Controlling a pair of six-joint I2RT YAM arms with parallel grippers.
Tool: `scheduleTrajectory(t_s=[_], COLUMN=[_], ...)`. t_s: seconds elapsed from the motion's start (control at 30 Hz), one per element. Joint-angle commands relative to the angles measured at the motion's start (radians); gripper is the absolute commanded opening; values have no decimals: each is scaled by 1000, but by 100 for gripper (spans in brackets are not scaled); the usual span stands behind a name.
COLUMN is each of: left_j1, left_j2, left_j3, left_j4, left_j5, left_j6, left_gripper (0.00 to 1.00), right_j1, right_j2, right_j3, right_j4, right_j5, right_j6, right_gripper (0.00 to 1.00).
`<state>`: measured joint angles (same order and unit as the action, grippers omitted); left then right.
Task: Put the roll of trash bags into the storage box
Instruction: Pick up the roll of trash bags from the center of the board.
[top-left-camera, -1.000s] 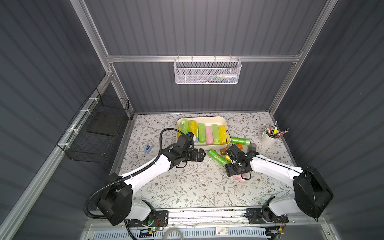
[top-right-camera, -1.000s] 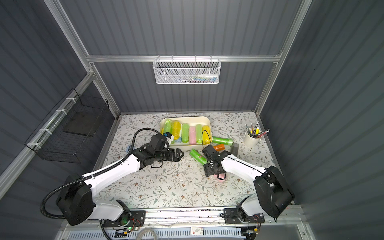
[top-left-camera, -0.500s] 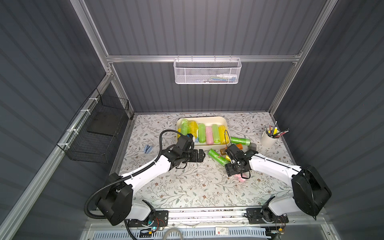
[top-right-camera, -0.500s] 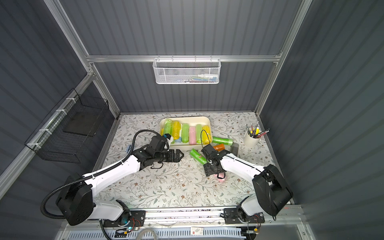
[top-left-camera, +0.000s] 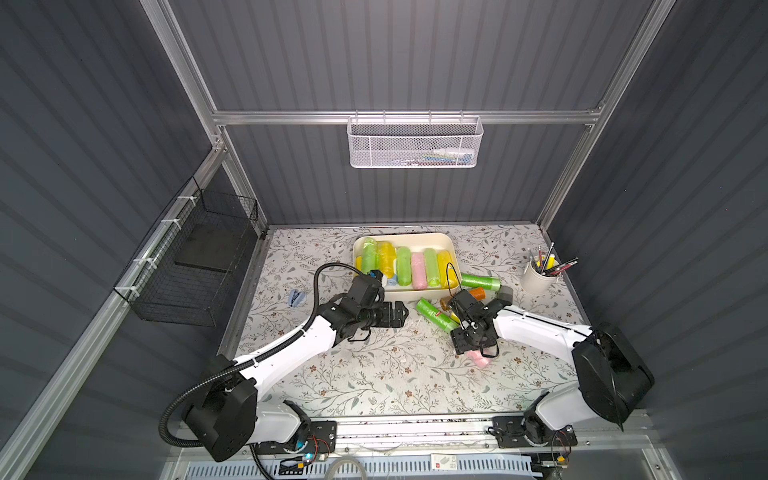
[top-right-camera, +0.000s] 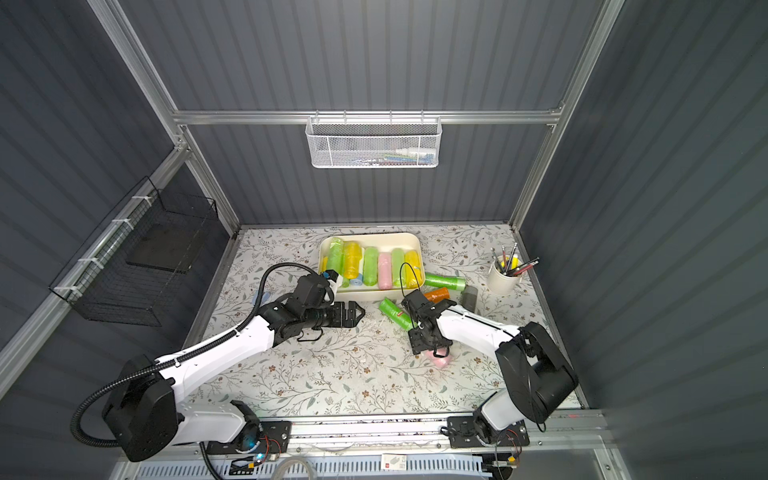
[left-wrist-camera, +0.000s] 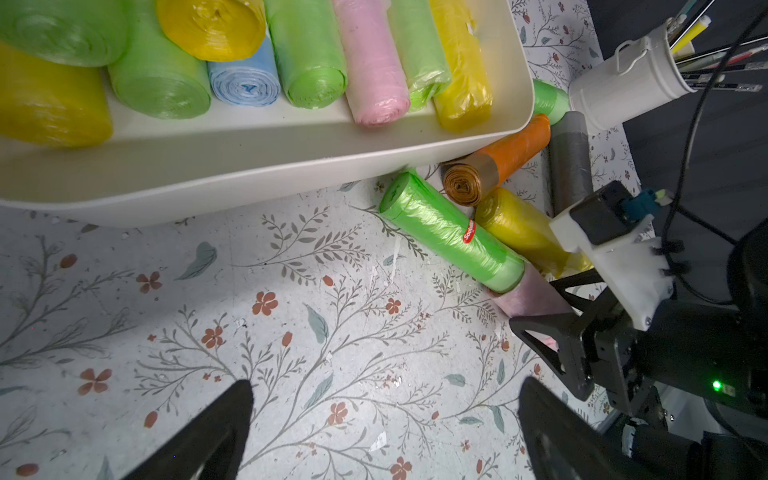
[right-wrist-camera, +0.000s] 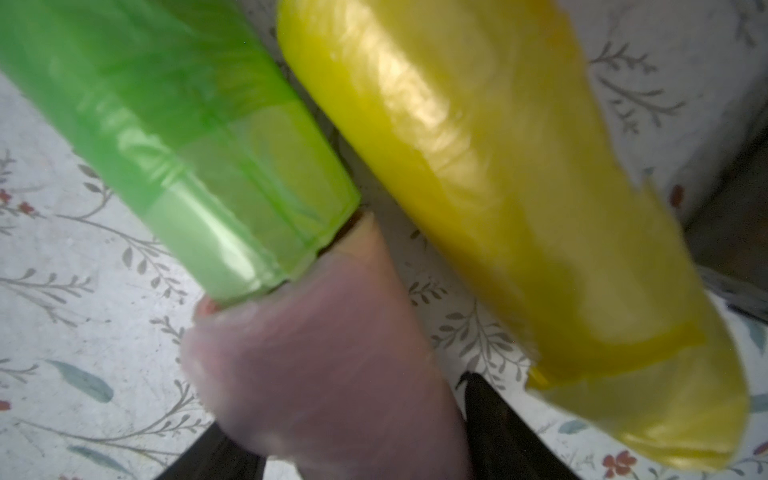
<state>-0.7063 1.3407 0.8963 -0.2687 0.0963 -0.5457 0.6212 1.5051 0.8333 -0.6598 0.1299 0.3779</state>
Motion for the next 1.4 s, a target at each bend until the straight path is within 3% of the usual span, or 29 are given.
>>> scheduleTrajectory(t_s=[0.0,0.33,0.47,0.6,0.77,1.37], left_j1=[-2,-2,-2,-2,-2,-2], left_j2=[-10,-17,-11,-4,-1,-30], left_j3=[-3,2,0,0,-21,-122], left_j4=[-18,-38,-33,-28,2,249], left_j5=[-10,-32,-26,-11,-11,91], left_j6=[10,31,32,24,11,-19], left_gripper=[100,100,100,100,100,100], right_j1=[1,12,13,13,14,12], right_j2=[6,-22,-5,1,-7,-92], right_j3=[-17,-36,-28,-23,-28,-68], right_j4=[-28,-43,-41,-39,-12,78], right_j5=[-14,-15,-4,11,-3,-57], right_j6=[33,76,78,72,77,148], right_gripper=[70,68,64,50,47,46])
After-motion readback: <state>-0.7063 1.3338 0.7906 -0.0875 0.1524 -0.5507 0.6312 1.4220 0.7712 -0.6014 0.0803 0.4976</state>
